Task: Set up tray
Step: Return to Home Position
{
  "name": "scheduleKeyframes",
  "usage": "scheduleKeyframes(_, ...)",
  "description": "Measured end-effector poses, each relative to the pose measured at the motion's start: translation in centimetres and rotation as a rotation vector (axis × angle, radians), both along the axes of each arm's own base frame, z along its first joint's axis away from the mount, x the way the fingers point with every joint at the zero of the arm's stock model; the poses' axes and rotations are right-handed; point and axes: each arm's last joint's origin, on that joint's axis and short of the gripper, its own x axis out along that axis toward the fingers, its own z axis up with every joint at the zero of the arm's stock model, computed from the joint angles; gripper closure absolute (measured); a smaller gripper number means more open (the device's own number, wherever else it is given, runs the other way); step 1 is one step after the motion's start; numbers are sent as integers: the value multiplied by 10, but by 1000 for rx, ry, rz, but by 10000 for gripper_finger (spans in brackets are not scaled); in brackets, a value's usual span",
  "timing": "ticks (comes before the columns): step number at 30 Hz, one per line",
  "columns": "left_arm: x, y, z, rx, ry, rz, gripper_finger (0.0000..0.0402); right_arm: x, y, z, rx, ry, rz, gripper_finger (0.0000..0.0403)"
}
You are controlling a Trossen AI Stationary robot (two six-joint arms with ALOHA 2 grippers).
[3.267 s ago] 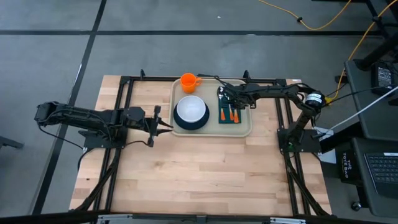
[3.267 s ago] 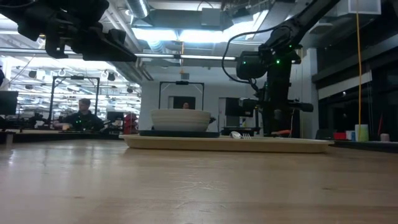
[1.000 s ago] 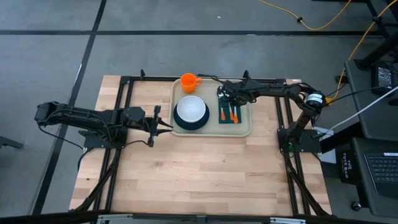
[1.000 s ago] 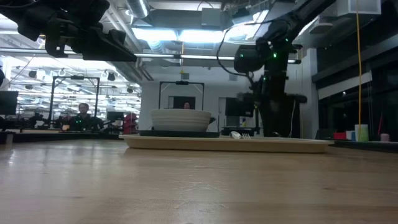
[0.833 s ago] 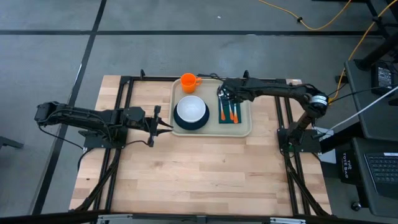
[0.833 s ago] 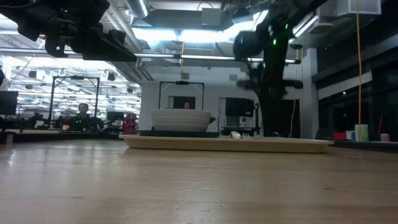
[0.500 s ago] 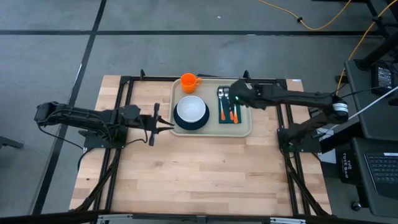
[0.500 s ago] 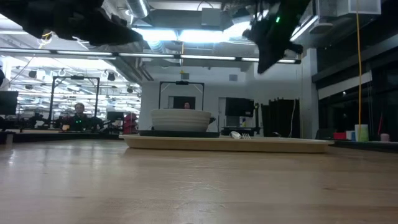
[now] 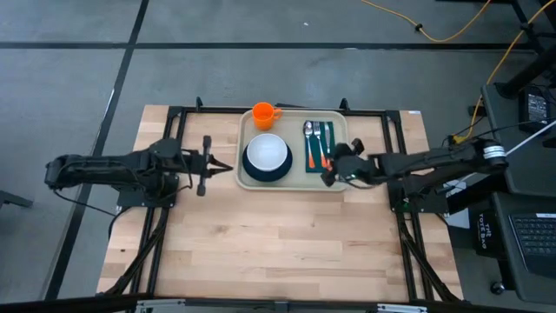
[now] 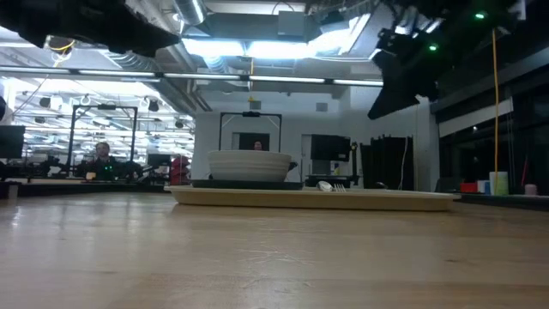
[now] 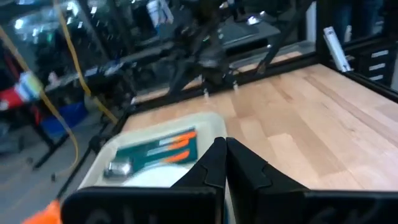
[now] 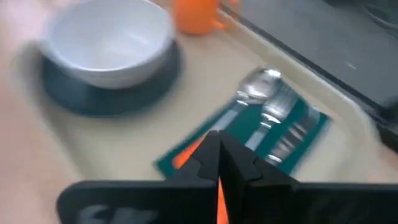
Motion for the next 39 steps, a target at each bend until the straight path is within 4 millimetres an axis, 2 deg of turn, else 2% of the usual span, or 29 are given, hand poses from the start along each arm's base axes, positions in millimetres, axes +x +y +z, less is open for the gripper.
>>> scheduleKeyframes(4, -15, 3, 1, -67, 15, 50, 400, -15, 5, -11, -29, -118, 92, 395)
scheduleKeyframes(8, -29, 1, 5, -55, -76, 58, 400, -28, 4, -13, -54, -220, 109, 399)
scheduleKeyframes(15, -47, 1, -31, -73, -195, 184, 400, -39, 4, -6, -67, -289, 117, 394)
scheduleKeyframes(19, -55, 1, -37, -44, -257, 228, 399, -39, 4, -4, -82, -278, 153, 393)
scheduleKeyframes(24, -52, 3, -66, -37, -193, 237, 400, -36, 8, 1, -92, -293, 333, 393)
scheduleKeyframes(28, -51, 6, -70, -67, -204, 251, 400, -45, 5, 11, -146, -308, 352, 398)
scheduleKeyframes(35, -52, 9, -69, -69, -222, 239, 399, -80, 1, 31, -193, -362, 406, 397)
scheduleKeyframes(37, -52, 9, -69, -76, -221, 245, 400, -91, 2, 29, -200, -392, 440, 399)
scheduleKeyframes(39, -52, 9, -69, -84, -221, 246, 401, -101, 2, 18, -198, -443, 464, 398)
